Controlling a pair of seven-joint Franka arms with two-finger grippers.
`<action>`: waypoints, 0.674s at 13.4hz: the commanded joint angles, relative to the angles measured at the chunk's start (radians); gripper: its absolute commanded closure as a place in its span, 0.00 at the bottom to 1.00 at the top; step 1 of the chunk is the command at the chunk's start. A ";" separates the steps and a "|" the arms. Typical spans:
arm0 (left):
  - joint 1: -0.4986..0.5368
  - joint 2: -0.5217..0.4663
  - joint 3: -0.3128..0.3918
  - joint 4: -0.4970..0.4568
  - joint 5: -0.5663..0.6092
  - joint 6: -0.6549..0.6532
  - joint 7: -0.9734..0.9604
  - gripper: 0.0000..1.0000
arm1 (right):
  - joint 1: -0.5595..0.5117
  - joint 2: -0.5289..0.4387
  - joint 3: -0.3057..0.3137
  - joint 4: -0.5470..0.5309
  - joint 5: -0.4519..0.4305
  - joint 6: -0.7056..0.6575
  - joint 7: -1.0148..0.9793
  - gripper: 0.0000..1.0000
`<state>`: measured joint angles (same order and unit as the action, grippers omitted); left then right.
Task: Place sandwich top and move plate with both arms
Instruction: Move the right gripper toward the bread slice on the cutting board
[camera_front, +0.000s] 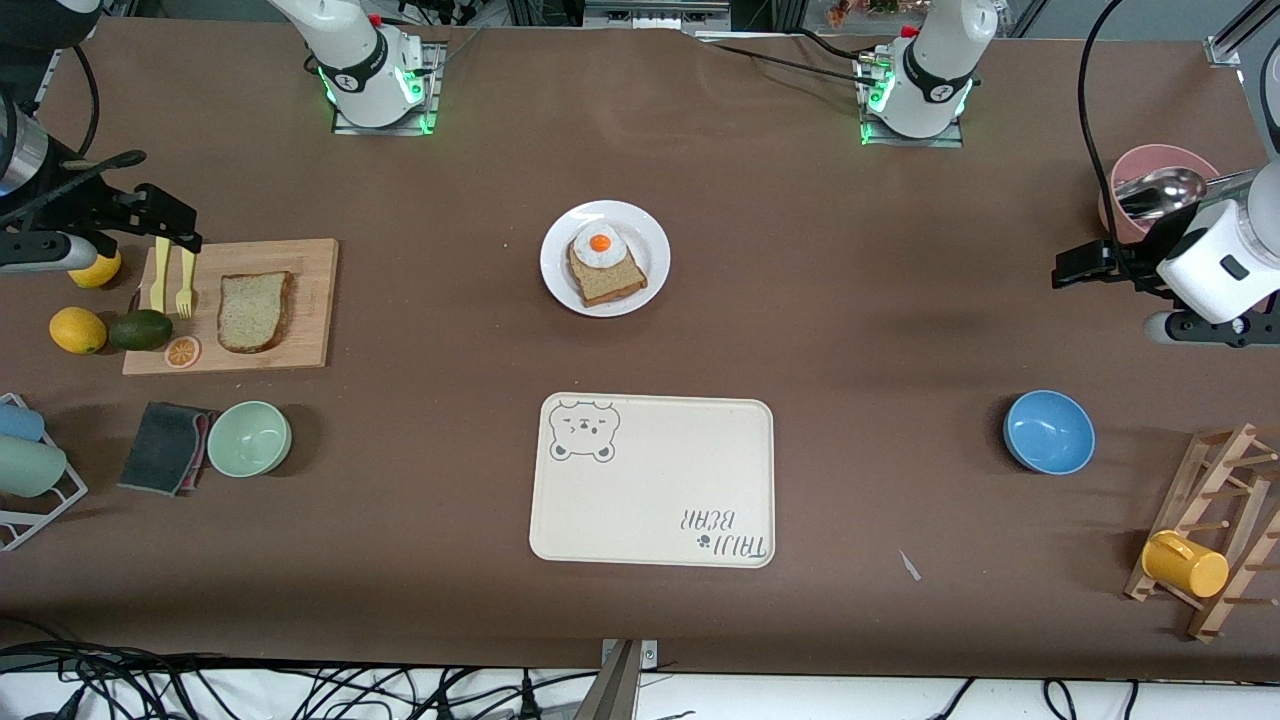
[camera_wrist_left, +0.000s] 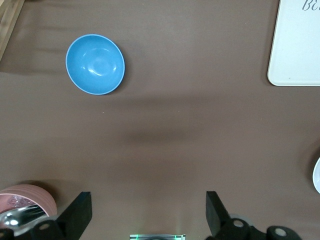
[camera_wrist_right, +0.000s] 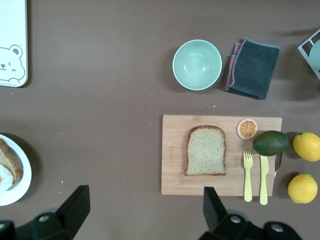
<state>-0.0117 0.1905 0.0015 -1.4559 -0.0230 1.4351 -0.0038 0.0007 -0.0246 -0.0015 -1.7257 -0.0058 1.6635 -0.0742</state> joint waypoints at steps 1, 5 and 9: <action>-0.007 0.009 -0.004 0.032 -0.008 -0.008 0.002 0.00 | -0.018 0.026 0.008 0.029 -0.002 -0.007 0.005 0.00; 0.001 0.020 -0.001 0.032 -0.015 -0.002 0.001 0.00 | -0.018 0.037 0.008 0.029 -0.003 -0.007 0.011 0.00; 0.009 0.010 0.003 0.035 -0.017 0.001 -0.010 0.00 | -0.018 0.040 0.008 0.029 -0.005 -0.008 0.008 0.00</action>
<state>-0.0113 0.1955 0.0019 -1.4524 -0.0230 1.4415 -0.0049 -0.0068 0.0047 -0.0024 -1.7234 -0.0058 1.6653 -0.0742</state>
